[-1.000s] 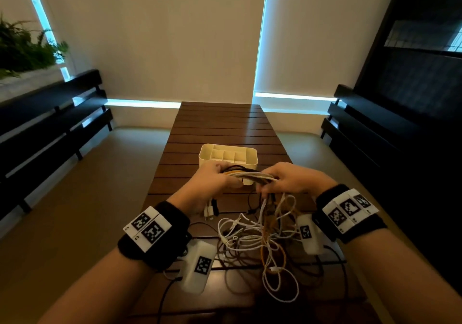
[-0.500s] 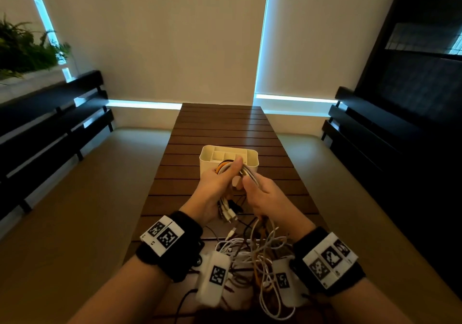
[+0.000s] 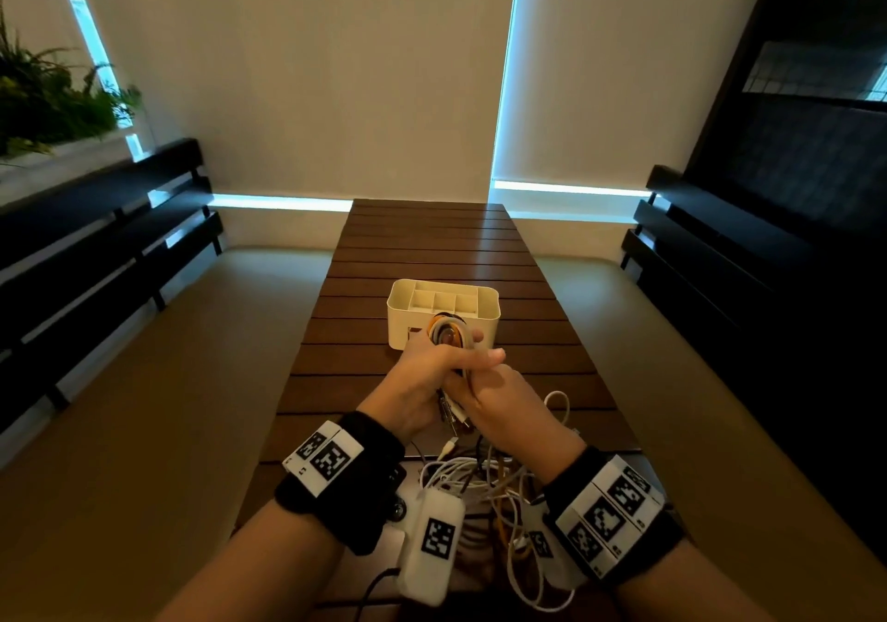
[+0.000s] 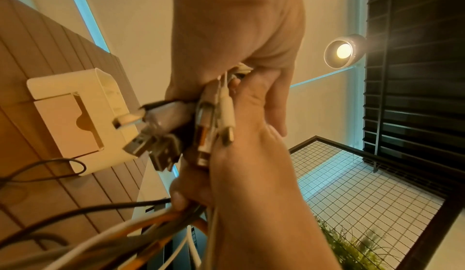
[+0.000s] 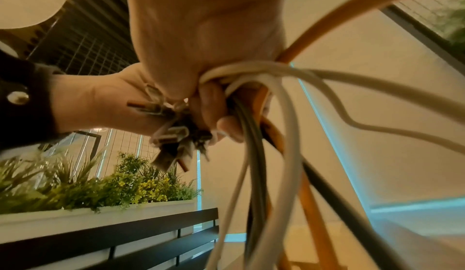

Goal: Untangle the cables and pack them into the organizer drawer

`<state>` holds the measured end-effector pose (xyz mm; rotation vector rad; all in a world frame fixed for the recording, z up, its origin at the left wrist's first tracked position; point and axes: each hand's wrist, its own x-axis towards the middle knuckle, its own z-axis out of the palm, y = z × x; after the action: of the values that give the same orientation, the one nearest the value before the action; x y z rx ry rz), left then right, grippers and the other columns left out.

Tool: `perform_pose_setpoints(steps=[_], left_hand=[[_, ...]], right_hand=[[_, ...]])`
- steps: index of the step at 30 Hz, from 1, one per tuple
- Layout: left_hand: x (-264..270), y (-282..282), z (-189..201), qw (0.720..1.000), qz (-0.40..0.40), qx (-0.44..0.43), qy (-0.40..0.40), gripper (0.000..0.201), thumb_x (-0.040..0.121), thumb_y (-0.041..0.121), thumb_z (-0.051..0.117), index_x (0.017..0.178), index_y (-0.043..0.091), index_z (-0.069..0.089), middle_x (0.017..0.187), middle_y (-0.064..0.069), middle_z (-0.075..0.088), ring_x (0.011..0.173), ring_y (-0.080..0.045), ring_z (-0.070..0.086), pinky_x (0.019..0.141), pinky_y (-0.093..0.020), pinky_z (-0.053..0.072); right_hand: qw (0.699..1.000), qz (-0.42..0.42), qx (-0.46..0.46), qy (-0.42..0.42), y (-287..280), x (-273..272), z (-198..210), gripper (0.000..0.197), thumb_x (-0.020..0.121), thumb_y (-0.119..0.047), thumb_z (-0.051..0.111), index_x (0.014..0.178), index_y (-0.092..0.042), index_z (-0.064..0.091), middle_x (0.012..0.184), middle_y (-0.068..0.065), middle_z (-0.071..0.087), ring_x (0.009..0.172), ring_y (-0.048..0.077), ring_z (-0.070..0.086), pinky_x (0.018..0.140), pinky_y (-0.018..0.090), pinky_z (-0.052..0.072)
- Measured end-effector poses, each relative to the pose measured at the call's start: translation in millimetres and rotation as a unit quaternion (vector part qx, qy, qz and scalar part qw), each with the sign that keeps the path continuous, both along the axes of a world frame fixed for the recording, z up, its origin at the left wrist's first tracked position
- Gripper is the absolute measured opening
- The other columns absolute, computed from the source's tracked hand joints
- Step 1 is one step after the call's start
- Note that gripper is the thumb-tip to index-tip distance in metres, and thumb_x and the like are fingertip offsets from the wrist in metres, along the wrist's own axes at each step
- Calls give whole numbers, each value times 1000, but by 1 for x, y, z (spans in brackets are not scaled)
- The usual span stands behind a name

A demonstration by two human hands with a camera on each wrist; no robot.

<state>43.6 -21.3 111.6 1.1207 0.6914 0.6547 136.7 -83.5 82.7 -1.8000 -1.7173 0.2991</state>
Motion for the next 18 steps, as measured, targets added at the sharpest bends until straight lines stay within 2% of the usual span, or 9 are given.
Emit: perform_pose_setpoints(steps=[3, 6, 7, 9, 11, 12, 14, 16, 18], left_hand=[[0, -1, -6, 1000, -1, -3, 3, 42, 66, 3, 80, 104, -2, 64, 96, -11, 67, 86, -22, 67, 67, -30, 54], [2, -1, -9, 999, 32, 2, -9, 28, 71, 6, 78, 95, 4, 64, 95, -12, 69, 86, -23, 67, 70, -32, 56], [2, -2, -7, 999, 47, 9, -18, 25, 73, 8, 77, 95, 8, 64, 98, -10, 70, 91, -24, 67, 75, -33, 56], [3, -1, -4, 996, 67, 33, -37, 24, 78, 11, 74, 98, 13, 63, 101, -10, 71, 95, -23, 67, 80, -33, 55], [3, -1, -2, 993, 72, 60, -65, 18, 82, 9, 70, 97, 12, 61, 95, -10, 72, 91, -21, 69, 78, -32, 57], [1, -1, -1, 992, 68, 70, -82, 14, 84, 7, 67, 95, 11, 60, 89, -8, 71, 85, -20, 69, 76, -33, 57], [-4, 3, 1, 989, 58, 82, -109, 7, 87, 8, 63, 89, 12, 58, 80, -6, 69, 78, -19, 69, 75, -39, 57], [-7, 8, 0, 989, 39, 69, -124, 3, 89, 13, 60, 88, 11, 58, 81, -6, 68, 75, -20, 68, 69, -44, 59], [-6, 8, -1, 989, 11, 56, -136, 10, 90, 16, 57, 95, 8, 54, 82, -5, 68, 68, -15, 67, 61, -36, 58]], right_hand=[[988, 26, -95, -120, -2, -1, 7, 60, 91, -53, 42, 136, -13, 37, 122, 12, 57, 107, 26, 58, 93, 39, 47], [977, 31, -142, -153, -4, -5, 13, 80, 86, -52, 53, 142, -1, 25, 127, 17, 55, 114, 29, 56, 96, 39, 46], [984, 16, -133, -121, -5, -7, 14, 87, 83, -52, 57, 144, -2, 20, 125, 17, 56, 112, 28, 57, 95, 38, 47], [995, -11, -97, 34, -6, -9, 11, 104, 77, -48, 67, 147, -6, 3, 128, 11, 55, 117, 23, 55, 97, 33, 47], [982, 11, -68, 173, -9, -8, 6, 114, 72, -36, 77, 147, -15, -7, 133, 2, 49, 122, 13, 51, 100, 25, 44], [972, 30, -59, 225, -12, -4, 4, 108, 70, -26, 81, 143, -23, 1, 130, 1, 51, 117, 11, 54, 99, 25, 46], [945, 47, -68, 315, -19, 10, 1, 86, 69, -9, 81, 118, -39, 18, 111, 7, 64, 98, 14, 65, 95, 36, 52], [926, 40, -111, 359, -21, 23, -2, 73, 70, -4, 79, 108, -36, 25, 101, 11, 67, 88, 18, 68, 88, 41, 55], [936, 46, -144, 319, -20, 26, -6, 63, 71, -4, 78, 112, -27, 36, 104, 7, 66, 91, 17, 68, 81, 33, 56]])
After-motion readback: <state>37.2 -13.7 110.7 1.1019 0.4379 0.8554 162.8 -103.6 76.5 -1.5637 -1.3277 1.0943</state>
